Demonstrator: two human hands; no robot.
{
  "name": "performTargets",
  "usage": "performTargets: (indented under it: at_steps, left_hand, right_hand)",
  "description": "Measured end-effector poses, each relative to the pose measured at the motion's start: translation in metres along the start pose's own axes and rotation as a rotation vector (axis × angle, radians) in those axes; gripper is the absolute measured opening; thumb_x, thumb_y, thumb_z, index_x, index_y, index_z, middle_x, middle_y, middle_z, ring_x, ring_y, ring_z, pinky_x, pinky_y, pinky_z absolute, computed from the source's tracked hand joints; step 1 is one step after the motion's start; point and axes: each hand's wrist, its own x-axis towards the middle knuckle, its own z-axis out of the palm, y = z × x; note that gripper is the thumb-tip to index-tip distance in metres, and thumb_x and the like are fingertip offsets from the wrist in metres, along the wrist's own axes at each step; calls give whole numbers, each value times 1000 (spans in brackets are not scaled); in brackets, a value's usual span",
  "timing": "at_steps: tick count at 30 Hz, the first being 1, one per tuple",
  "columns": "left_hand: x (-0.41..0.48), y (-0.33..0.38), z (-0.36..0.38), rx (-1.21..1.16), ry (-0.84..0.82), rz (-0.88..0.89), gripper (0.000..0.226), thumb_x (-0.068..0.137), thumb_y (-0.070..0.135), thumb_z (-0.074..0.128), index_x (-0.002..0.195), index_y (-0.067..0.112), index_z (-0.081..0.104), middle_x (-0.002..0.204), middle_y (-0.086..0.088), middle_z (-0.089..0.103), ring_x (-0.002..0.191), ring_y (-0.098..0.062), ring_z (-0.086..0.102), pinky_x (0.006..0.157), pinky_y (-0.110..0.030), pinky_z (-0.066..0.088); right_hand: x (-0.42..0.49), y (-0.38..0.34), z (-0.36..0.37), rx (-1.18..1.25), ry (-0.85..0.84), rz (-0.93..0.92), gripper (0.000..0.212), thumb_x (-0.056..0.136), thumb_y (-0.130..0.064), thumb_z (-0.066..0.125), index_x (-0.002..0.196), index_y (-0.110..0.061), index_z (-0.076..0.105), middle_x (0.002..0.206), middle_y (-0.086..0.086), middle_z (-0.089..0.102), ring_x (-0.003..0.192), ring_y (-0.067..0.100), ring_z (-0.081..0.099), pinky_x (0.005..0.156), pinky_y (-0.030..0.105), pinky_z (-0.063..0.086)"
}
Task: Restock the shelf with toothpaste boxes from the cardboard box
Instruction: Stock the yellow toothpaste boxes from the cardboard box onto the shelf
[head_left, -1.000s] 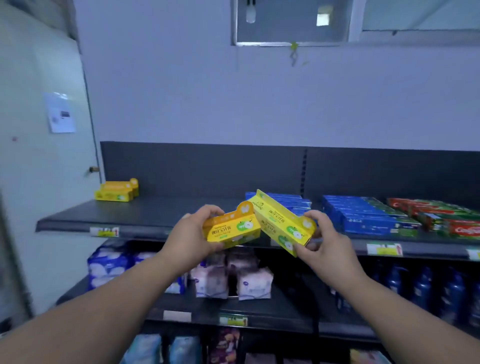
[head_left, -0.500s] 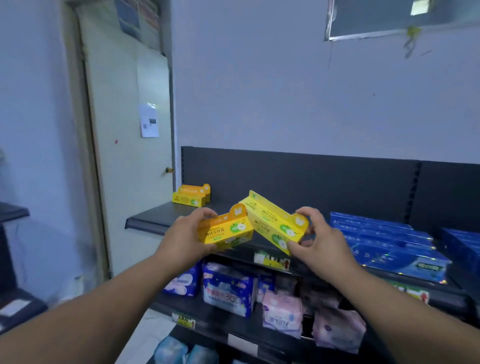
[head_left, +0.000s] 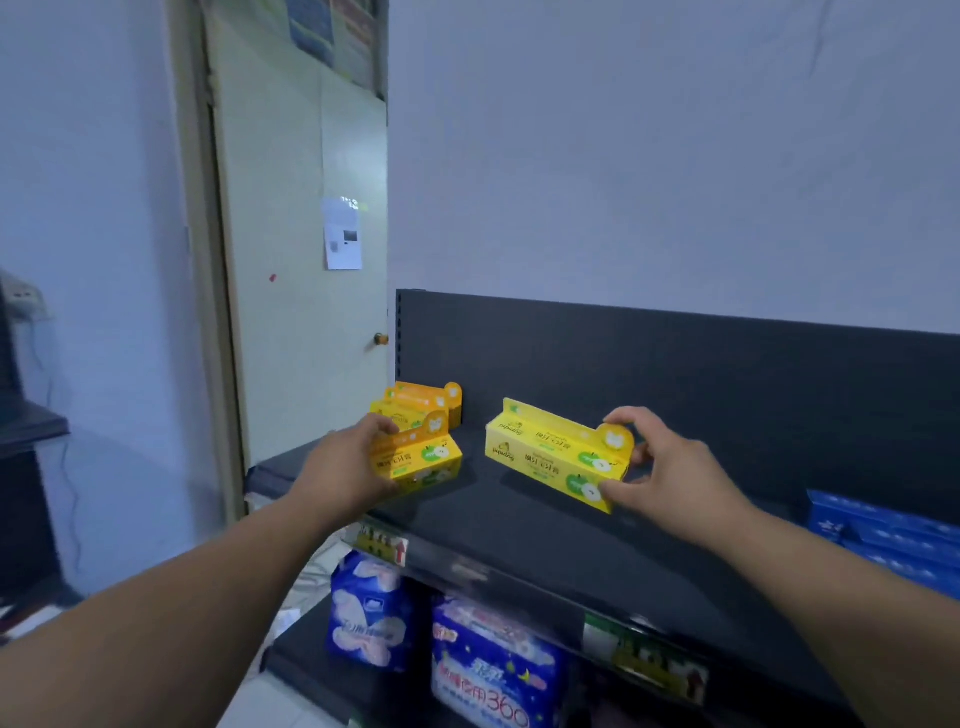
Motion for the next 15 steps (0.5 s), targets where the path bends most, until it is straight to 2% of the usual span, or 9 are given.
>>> performTargets:
  at_steps: [2, 4, 9, 12, 15]
  left_hand:
    - [22, -15, 4, 28, -25, -11, 63, 69, 32, 80, 124, 32, 48, 122, -3, 61, 104, -25, 58, 82, -32, 47]
    - [46, -30, 7, 44, -64, -14, 63, 69, 32, 80, 123, 32, 49, 122, -1, 61, 103, -24, 58, 83, -33, 47]
    - [109, -69, 15, 12, -238, 9, 65, 66, 23, 85, 122, 30, 52, 115, 1, 59, 98, -19, 53, 78, -26, 43]
    - [144, -89, 24, -54, -336, 48, 66, 64, 20, 87, 120, 29, 53, 111, 1, 59, 97, -18, 54, 77, -24, 42]
    - [173, -102, 32, -101, -401, 122, 65, 66, 19, 87, 121, 31, 54, 115, 1, 60, 98, -17, 55, 81, -24, 44]
  right_hand:
    - [17, 1, 12, 0, -50, -8, 54, 72, -26, 81, 107, -49, 47, 82, -11, 66, 67, 3, 66, 68, 23, 53]
    - [35, 0, 25, 5, -95, -18, 53, 74, -23, 80, 106, -50, 48, 87, -10, 68, 67, 3, 67, 71, 25, 55]
    - [77, -8, 54, 50, -180, 13, 55, 76, -16, 80, 105, -52, 49, 94, -5, 71, 69, 13, 69, 78, 29, 54]
    - [100, -16, 71, 75, -210, 41, 57, 77, -14, 79, 104, -55, 49, 98, -3, 71, 78, 21, 70, 82, 35, 56]
    - [120, -25, 89, 88, -212, 68, 58, 77, -14, 80, 103, -56, 49, 97, -3, 72, 85, 17, 70, 86, 39, 56]
